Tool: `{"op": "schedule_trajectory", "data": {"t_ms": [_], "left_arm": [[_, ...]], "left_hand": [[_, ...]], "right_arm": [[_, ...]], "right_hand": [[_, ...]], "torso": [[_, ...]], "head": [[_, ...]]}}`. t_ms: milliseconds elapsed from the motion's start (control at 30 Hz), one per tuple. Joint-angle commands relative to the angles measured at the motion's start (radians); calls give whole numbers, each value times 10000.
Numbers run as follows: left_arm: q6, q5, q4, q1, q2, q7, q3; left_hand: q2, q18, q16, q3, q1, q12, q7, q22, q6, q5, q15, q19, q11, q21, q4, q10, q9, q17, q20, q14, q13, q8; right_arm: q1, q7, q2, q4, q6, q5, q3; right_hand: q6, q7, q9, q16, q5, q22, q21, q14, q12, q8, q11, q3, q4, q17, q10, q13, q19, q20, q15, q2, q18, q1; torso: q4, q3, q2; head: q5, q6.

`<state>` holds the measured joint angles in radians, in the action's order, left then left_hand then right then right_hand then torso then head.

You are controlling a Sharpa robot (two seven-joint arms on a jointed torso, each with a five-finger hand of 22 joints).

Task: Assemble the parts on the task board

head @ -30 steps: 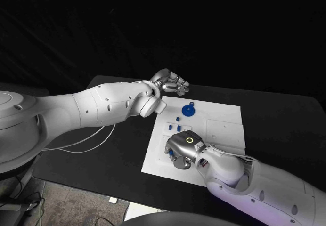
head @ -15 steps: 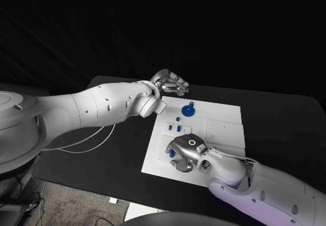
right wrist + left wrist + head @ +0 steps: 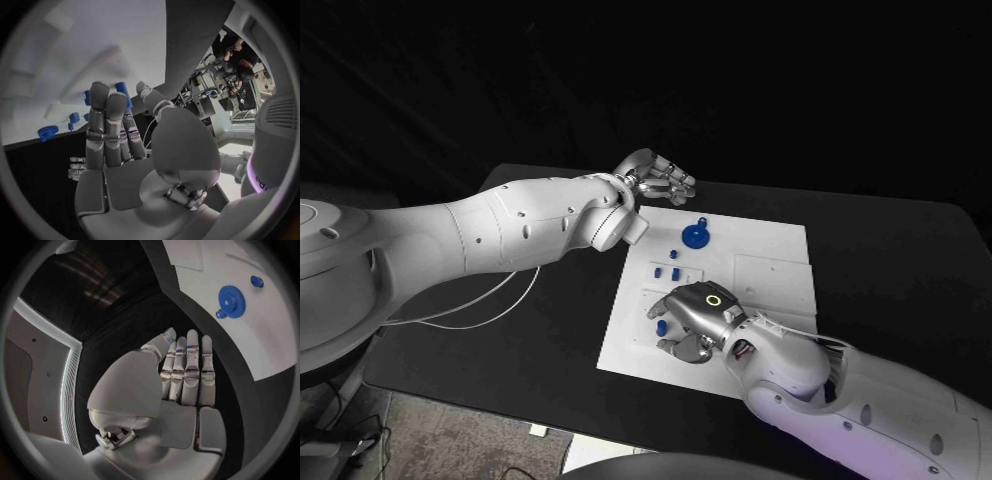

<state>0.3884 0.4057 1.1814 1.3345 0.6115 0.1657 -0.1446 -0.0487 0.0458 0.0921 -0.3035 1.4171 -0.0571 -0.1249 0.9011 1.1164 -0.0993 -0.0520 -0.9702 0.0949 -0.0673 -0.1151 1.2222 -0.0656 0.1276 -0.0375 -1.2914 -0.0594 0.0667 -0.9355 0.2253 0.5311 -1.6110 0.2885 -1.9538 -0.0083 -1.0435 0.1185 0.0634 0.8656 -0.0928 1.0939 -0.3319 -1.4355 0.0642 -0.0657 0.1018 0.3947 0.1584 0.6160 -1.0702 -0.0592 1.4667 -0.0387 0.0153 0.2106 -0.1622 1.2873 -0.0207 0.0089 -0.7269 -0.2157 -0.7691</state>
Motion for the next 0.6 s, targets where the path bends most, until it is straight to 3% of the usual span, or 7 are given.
{"op": "schedule_trajectory", "data": {"t_ms": [33,100,200,333,433,567,600], "left_arm": [[-92,-38,-7,8,-8,39,7],[-97,-38,-12,7,-8,42,6],[-110,-37,-18,7,0,47,6],[-136,-37,-8,7,39,63,2],[-153,-37,8,7,103,81,-7],[-161,-37,27,7,178,101,-27],[-160,-37,30,7,193,105,-31]], "left_hand": [[58,-93,-68,67,-18,-5,-27,25,-8,-10,-63,-48,-6,-30,7,-91,10,-7,3,29,6,-35],[58,-93,-68,67,-18,-5,-27,25,-8,-10,-63,-48,-6,-30,7,-91,10,-7,3,29,6,-35],[58,-93,-68,67,-18,-5,-27,25,-8,-10,-63,-48,-6,-30,7,-91,10,-7,3,29,6,-35],[59,-90,-65,74,-33,-6,-24,34,-6,-6,-63,-51,-8,-26,17,-87,9,-6,0,23,6,-33],[64,-88,-57,77,-43,-6,-20,36,4,-6,-57,-59,-14,-26,26,-74,8,-3,1,11,5,-32],[63,-87,-56,78,-42,-6,-20,36,0,-3,-55,-65,-14,-25,26,-73,10,-2,2,10,6,-34],[58,-87,-57,83,-52,-5,-18,33,2,2,-59,-67,-14,-22,32,-74,9,-2,1,13,6,-33]], "right_arm": [[3,-243,135,-186,958,436,94],[3,-318,234,-289,1137,640,182],[1,-491,478,-504,1456,1180,417],[-4,-691,1012,-832,1650,2323,906],[-12,-674,1550,-1053,1474,3346,1345],[-90,-484,2312,-1208,821,4558,1712],[-131,-411,2497,-1218,640,4851,1764]], "right_hand": [[6,-67,-13,70,43,-125,-95,18,-48,40,-15,-94,-130,-32,89,9,399,44,-11,21,-106,71],[12,-87,-13,75,60,-155,-110,13,-48,38,-19,-111,-171,-36,70,9,400,44,-10,24,-107,59],[-43,-41,-12,88,3,-238,-181,9,-59,37,-106,-122,-274,-45,-333,9,396,7,41,-50,-82,-36],[-284,69,-14,1,99,-379,-125,44,-58,42,-245,436,-483,-95,-1127,-3,352,-77,120,-118,74,-500],[-413,-30,0,26,295,-358,-198,1,-25,26,-437,664,-605,-66,-1815,-42,377,-176,242,-161,148,-664],[-622,-162,20,87,183,-202,-488,7,87,14,-783,469,-670,47,-2957,-202,386,-356,443,-276,330,-718],[-666,-198,12,149,14,2,-847,7,-16,25,-914,121,-713,157,-3377,-442,390,-528,566,-331,464,-725]], "torso": [[-13,-2,11],[-20,-3,12],[-25,-1,10],[-39,-12,16],[-88,-4,36],[-135,11,55],[-135,12,57]], "head": [[98,38],[176,68],[324,129],[574,200],[675,210],[874,240],[924,258]]}}
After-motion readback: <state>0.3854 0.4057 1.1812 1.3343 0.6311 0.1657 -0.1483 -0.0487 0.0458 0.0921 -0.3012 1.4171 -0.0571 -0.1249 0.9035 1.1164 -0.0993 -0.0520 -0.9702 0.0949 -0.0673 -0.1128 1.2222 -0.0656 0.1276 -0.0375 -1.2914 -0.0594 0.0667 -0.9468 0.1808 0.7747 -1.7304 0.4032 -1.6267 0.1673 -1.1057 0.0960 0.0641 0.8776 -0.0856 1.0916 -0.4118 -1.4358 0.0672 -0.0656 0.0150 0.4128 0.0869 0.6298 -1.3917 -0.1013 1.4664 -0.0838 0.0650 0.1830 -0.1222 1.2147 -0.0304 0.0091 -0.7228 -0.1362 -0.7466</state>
